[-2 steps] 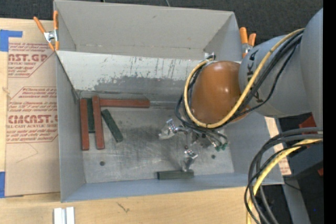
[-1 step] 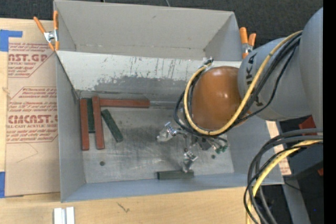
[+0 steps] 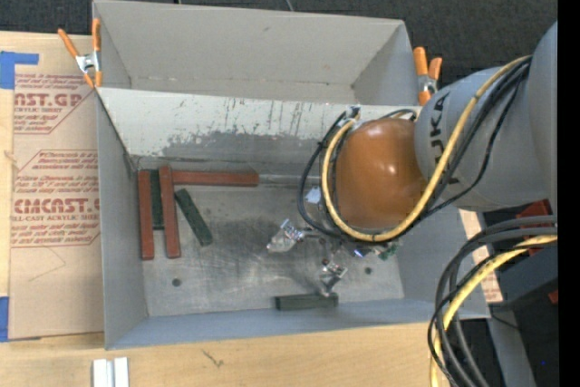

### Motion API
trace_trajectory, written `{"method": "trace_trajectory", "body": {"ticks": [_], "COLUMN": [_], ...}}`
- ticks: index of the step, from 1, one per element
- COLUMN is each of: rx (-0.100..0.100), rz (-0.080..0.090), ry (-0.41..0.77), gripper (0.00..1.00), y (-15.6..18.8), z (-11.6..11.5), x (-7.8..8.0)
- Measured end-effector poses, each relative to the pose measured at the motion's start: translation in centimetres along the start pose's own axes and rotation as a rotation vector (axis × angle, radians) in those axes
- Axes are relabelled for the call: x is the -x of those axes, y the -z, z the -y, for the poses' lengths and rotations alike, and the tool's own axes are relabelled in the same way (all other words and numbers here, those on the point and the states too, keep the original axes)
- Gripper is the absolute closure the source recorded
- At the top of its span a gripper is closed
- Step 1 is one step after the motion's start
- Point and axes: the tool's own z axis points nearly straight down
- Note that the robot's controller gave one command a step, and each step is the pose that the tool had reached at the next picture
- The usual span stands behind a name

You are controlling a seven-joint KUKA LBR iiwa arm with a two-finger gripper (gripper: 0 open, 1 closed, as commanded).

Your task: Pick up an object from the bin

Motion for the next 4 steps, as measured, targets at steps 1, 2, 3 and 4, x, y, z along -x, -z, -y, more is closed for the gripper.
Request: {"method": "trace_trajectory", "body": {"ticks": [1, 2, 3, 4], "rx": [0.002, 0.023, 0.024, 0.026], "rz": [-0.005, -0.032, -0.033, -0.033], "ry": [0.113, 0.155, 0.171, 0.222], "gripper": [0.00, 0.00, 0.00, 0.00], "y": [0.9, 4.2, 6.8, 8.1], "z": [-0.8, -1.1, -1.0, 3.0], "x": [-0.1, -0.7, -0.7, -1.9]}}
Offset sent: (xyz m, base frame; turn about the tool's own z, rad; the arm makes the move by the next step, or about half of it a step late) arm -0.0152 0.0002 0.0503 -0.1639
